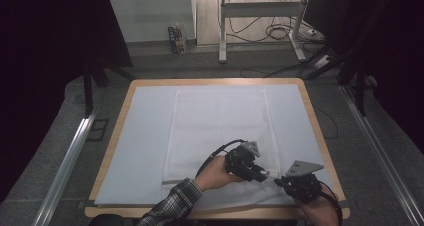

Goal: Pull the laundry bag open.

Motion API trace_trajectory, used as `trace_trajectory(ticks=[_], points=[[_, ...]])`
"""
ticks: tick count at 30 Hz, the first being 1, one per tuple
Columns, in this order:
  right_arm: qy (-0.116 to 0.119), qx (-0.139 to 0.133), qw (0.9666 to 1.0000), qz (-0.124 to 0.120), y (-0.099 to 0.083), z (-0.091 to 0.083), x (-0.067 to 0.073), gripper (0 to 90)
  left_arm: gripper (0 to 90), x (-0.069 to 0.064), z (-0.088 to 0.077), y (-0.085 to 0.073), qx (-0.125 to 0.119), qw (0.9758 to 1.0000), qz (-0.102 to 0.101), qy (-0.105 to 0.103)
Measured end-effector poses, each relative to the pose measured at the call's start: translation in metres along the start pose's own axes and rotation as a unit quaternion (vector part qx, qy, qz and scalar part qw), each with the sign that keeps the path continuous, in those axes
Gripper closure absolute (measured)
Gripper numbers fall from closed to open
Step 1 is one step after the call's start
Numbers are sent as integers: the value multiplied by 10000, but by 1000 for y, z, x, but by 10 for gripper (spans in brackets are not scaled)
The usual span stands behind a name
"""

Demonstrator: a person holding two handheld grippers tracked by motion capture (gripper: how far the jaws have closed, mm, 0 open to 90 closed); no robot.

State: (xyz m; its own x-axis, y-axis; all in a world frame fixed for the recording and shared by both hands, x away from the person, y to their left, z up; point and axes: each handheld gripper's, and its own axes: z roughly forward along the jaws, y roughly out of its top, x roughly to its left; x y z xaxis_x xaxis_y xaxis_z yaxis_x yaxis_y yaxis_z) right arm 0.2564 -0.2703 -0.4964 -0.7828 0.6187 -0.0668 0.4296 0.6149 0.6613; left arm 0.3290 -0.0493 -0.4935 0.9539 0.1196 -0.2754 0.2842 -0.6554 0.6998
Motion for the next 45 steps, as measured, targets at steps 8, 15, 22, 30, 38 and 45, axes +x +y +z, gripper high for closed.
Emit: trace_trajectory(ticks=[8,15,22,30,38,45], points=[[-22,44,10000,-27,0,0,1,827,717,2,3,5,89,9999,-112,20],[17,28,10000,-2,0,1,0,823,818,2,2,4,107,9998,-130,63],[402,-156,9984,371,-3,-2,-6,712,832,0,3,3,95,9998,-43,139],[950,-490,9892,1001,-4,-5,-15,530,832,0,4,2,73,9998,58,172],[1135,-603,9825,1345,-4,-5,-22,557,832,-1,6,1,150,9997,142,127],[1154,-511,9811,1467,-2,-4,-24,838,834,0,8,1,158,9997,113,156]])
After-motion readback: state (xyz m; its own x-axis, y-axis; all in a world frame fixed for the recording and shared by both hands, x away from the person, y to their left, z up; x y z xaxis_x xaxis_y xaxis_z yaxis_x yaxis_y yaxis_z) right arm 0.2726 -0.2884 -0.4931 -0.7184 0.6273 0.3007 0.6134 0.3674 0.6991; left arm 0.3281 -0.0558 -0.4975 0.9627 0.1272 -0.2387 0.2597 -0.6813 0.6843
